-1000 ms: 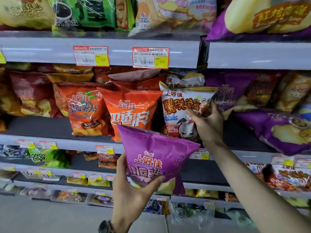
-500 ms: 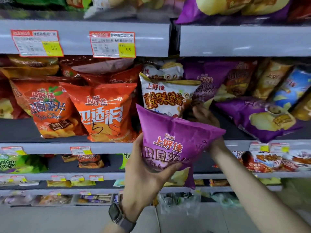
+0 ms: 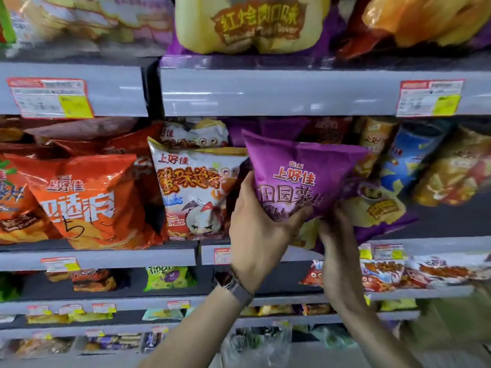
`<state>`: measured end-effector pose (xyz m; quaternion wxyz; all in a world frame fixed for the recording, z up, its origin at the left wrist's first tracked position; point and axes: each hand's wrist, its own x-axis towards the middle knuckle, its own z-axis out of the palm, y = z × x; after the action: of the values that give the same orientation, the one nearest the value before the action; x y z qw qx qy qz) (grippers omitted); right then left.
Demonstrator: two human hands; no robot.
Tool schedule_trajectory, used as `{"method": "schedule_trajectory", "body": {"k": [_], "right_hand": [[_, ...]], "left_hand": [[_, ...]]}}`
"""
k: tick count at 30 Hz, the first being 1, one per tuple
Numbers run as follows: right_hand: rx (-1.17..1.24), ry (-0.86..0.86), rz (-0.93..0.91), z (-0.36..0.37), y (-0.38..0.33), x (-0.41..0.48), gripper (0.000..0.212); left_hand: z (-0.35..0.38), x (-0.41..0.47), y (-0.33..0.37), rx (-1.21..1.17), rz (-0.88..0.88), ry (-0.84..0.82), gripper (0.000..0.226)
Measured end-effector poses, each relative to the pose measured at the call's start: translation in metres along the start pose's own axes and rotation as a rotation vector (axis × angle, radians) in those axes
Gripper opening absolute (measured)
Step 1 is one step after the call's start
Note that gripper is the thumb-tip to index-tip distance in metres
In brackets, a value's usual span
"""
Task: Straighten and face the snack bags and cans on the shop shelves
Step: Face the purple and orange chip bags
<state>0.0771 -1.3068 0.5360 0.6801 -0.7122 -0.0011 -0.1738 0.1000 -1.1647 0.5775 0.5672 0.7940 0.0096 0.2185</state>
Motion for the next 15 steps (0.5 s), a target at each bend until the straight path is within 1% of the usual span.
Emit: {"method": "schedule_trajectory", "body": {"k": [1,3,6,11,15], "right_hand": [[-0.095,-0.02,0.005,-0.001,0.001,0.002,0.04],[-0.174,-0.046,0.012,-0.001,0.004,0.008,0.04],[-0.169,-0.082,0.014,0.003,0.004,0.018,0.044],[-0.144,-0.156,0.036,0.013,0.014,0.031,0.044],[-0.147,-0.184,0.069,0.017,0.02,0.038,0.041]], "left_hand": [[0.008,0.003,-0.001,0.003,-0.001,0.016,0.105],[0.02,0.006,-0.005,0.02,-0.007,0.023,0.103],[0.023,0.006,-0.015,0.023,-0.004,0.01,0.1],[0.007,0.017,-0.024,-0.004,-0.009,-0.008,0.095],[0.003,0.019,-0.029,0.045,-0.014,-0.052,0.099]]}}
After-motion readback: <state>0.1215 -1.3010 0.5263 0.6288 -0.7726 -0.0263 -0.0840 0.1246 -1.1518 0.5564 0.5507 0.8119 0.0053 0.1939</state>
